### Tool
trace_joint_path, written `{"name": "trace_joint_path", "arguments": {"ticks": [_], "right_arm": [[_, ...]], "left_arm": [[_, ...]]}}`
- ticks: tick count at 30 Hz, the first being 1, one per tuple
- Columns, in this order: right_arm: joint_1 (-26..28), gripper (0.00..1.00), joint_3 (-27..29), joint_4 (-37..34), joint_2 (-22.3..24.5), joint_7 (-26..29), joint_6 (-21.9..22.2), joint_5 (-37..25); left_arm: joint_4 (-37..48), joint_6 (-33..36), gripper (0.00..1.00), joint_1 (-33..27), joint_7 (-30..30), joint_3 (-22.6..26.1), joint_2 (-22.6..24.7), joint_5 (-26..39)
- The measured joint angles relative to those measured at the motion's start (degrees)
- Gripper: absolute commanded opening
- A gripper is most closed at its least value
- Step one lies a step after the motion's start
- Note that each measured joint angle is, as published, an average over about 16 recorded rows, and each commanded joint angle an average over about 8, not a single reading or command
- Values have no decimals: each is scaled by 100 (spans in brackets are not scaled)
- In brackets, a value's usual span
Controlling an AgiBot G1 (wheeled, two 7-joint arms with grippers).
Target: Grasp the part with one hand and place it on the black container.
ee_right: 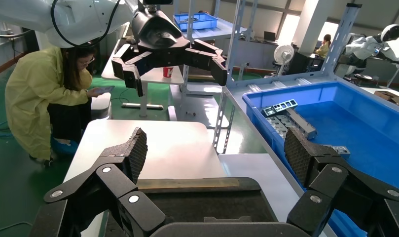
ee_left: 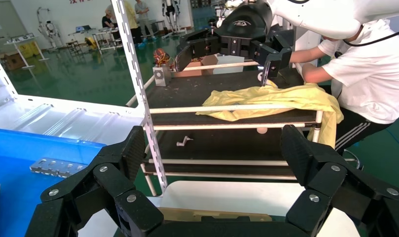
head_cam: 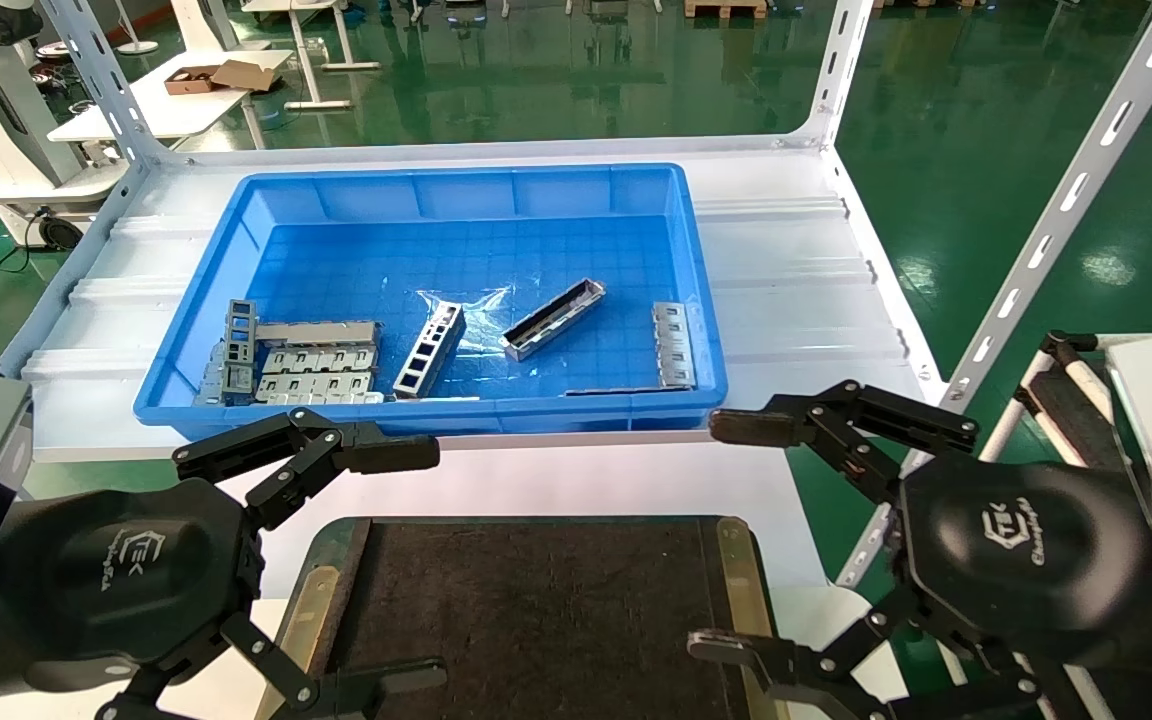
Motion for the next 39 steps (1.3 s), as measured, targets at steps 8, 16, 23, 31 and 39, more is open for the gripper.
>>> {"name": "trace_joint_path", "arguments": {"ticks": [8,16,23,31,39], "right_arm": [[-12,100,50,10,-19,27,-20,-35],[-37,100,149,30,-56,81,-59,-105],[-59,100,235,47,-89,129,-94,-166],[-84,100,334,67,-126,183,-134,-236],[-105,100,422,83,-159,230,-169,-298]], "left_arm": [[0,0,100,0,0,0,0,0],[1,1,100,-1,0,0,0,0],[1,2,100,-2,0,0,-1,0],[2,3,100,-3,0,1,-1,1],[2,4,100,-3,0,1,-1,1]]}}
